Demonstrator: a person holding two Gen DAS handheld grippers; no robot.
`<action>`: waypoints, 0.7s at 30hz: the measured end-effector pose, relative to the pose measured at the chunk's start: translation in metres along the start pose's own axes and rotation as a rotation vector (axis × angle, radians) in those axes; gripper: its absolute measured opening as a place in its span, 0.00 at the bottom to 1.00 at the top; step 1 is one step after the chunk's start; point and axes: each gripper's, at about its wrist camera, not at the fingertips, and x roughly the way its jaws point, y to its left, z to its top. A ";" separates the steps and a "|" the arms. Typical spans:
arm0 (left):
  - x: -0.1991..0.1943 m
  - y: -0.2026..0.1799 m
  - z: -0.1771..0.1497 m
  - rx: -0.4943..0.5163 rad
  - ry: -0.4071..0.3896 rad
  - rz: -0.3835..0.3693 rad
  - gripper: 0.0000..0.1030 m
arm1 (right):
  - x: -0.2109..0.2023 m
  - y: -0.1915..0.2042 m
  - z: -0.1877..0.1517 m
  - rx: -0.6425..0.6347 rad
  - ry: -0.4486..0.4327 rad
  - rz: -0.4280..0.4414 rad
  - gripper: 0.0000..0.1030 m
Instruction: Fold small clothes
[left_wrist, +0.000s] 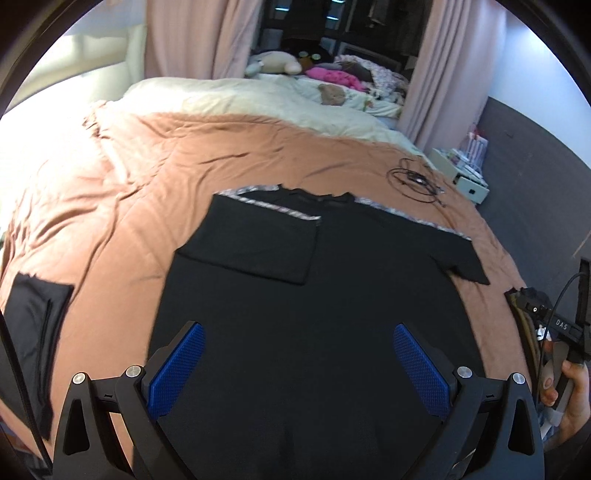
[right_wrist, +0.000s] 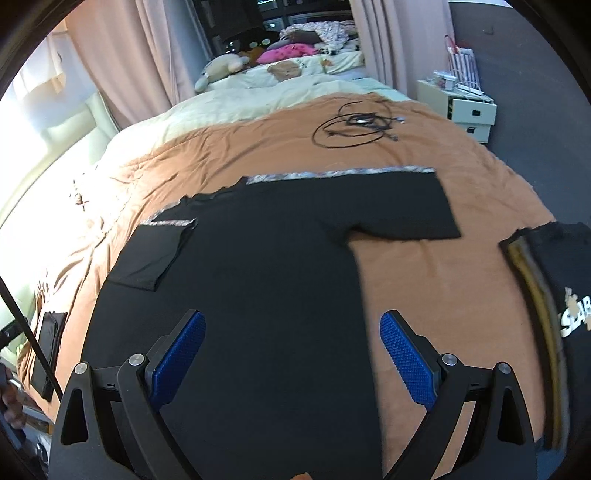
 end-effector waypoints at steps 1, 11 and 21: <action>0.002 -0.007 0.002 0.007 -0.001 -0.008 0.99 | -0.005 -0.009 0.001 0.018 -0.005 0.002 0.93; 0.053 -0.076 0.032 0.088 0.032 -0.088 0.90 | -0.009 -0.064 0.012 0.097 -0.034 -0.036 0.93; 0.128 -0.123 0.057 0.146 0.104 -0.142 0.70 | 0.041 -0.110 0.044 0.176 0.019 -0.024 0.61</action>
